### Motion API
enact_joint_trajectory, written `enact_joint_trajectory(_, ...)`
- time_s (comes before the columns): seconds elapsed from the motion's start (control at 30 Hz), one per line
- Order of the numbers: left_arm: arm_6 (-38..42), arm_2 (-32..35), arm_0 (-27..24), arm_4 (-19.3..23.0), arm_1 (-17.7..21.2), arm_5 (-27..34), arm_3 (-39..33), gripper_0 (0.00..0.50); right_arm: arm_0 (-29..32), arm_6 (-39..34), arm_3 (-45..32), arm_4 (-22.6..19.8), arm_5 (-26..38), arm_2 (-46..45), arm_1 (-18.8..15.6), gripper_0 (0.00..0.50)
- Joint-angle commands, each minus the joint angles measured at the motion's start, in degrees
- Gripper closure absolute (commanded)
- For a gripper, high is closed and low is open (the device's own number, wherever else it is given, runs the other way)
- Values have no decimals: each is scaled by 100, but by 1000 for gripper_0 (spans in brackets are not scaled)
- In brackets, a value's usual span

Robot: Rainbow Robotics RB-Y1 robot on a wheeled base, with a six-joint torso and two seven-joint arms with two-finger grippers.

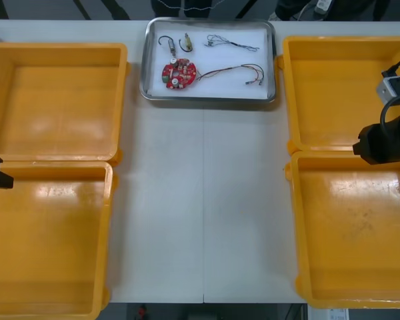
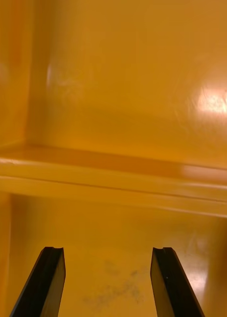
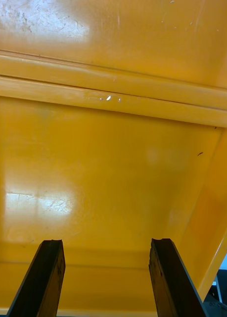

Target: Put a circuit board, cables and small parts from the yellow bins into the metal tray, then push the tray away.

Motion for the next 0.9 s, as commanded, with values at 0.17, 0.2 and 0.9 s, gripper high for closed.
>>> enact_joint_trajectory(0.17, -361, 184, 81, 44, 250, 37, -161, 0, 462, -148, -215, -147, 18, -366, -362, 0)
enact_joint_trajectory(0.2, -361, 184, 81, 44, 250, 37, -161, 0, 488, -156, -215, -164, 18, -402, -362, 0)
enact_joint_trajectory(0.9, -361, 184, 81, 44, 250, 37, -161, 0, 629, -183, -215, -252, 18, -595, -397, 0)
